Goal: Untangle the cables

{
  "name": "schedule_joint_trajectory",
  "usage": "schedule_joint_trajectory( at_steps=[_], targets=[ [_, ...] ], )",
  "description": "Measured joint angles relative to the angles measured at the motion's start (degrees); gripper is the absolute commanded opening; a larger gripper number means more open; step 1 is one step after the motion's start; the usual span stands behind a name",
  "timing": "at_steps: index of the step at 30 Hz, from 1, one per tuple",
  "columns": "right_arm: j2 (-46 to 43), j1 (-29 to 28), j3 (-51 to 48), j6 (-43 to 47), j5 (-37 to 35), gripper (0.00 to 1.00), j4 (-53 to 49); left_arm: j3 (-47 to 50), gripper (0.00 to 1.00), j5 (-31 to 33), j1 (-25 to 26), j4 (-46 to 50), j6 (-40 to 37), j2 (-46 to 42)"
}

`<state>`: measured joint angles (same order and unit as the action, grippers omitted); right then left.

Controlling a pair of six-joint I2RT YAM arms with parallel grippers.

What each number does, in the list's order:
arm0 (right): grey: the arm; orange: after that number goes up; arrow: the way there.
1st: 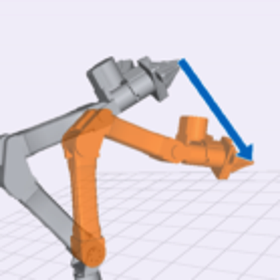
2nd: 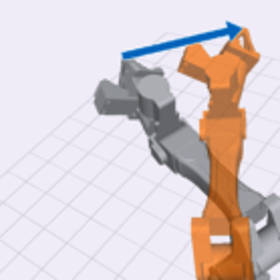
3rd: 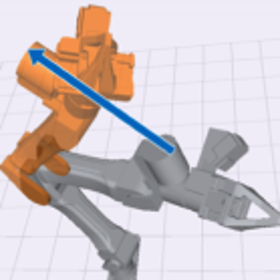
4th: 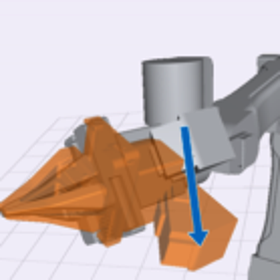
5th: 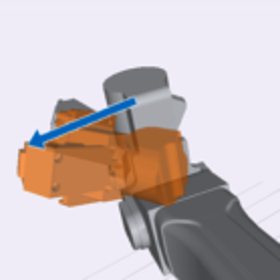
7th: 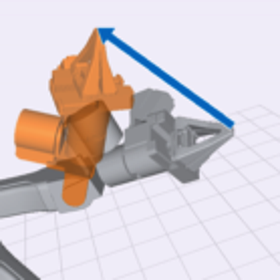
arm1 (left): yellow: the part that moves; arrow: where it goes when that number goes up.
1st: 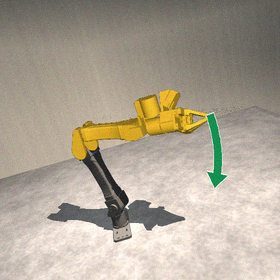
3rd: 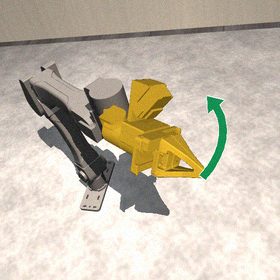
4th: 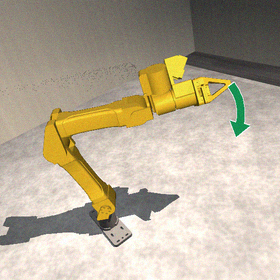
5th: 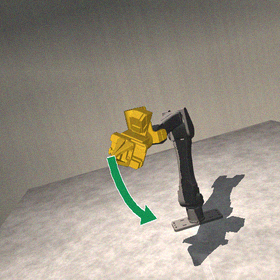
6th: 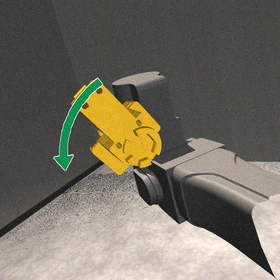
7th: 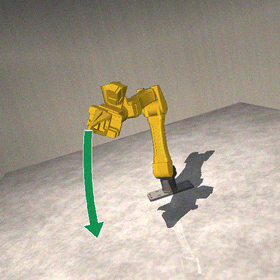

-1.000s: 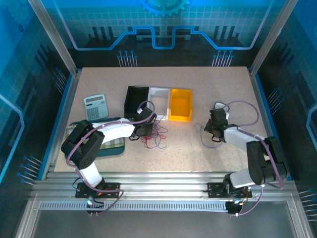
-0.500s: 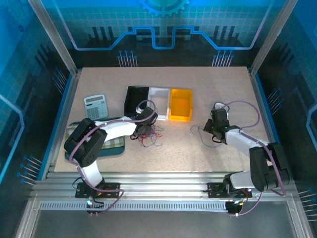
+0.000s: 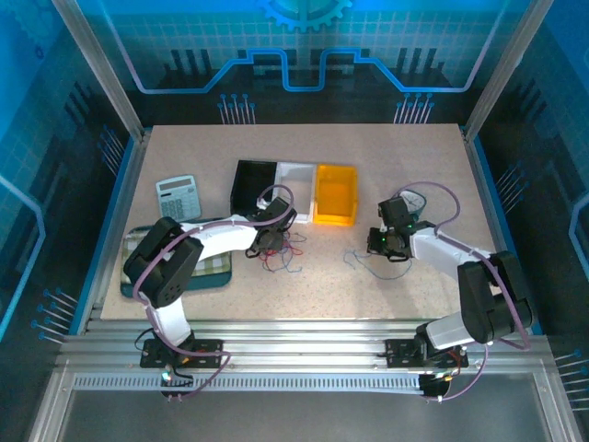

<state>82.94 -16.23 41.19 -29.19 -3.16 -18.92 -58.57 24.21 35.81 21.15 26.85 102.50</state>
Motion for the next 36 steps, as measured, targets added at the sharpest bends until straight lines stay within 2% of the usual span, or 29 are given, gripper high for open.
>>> schedule_joint_trajectory(
  at_steps=[3,6,11,17,20,23,26,30,36],
  targets=[
    [0.6,-1.3,0.8,1.5,0.8,0.34,-2.3,-0.2,0.0,0.0,0.0,0.0,0.0,0.2],
    [0.7,-3.1,0.8,2.4,0.8,0.42,-4.1,-0.2,0.0,0.0,0.0,0.0,-0.2,0.2],
    [0.2,-4.6,0.8,2.5,-0.5,0.49,-5.0,-0.6,0.0,0.0,0.0,0.0,-0.2,0.6],
    [-5.8,-4.9,-0.6,0.7,-7.0,0.6,-6.2,-0.9,0.0,0.0,0.0,0.0,-0.2,0.9],
    [-8.9,-4.8,-0.7,-1.9,-11.7,0.75,-8.8,-0.9,0.0,0.0,0.0,0.0,-0.2,1.0],
    [-10.8,-3.6,-0.4,-6.4,-15.9,1.0,-13.5,-0.9,0.0,0.0,0.0,-0.1,-0.2,1.0],
    [-11.0,0.9,0.3,-9.8,-17.4,1.0,-18.2,-1.1,0.0,0.0,0.0,0.0,-0.2,1.1],
    [-11.1,7.0,0.1,-11.4,-15.2,1.0,-19.6,-1.7,0.0,0.0,0.0,0.0,-0.3,1.7],
    [-12.0,8.1,-3.7,-11.1,-6.0,1.0,-13.8,-2.2,0.0,0.0,0.0,-0.3,-0.4,2.1]
  ],
)
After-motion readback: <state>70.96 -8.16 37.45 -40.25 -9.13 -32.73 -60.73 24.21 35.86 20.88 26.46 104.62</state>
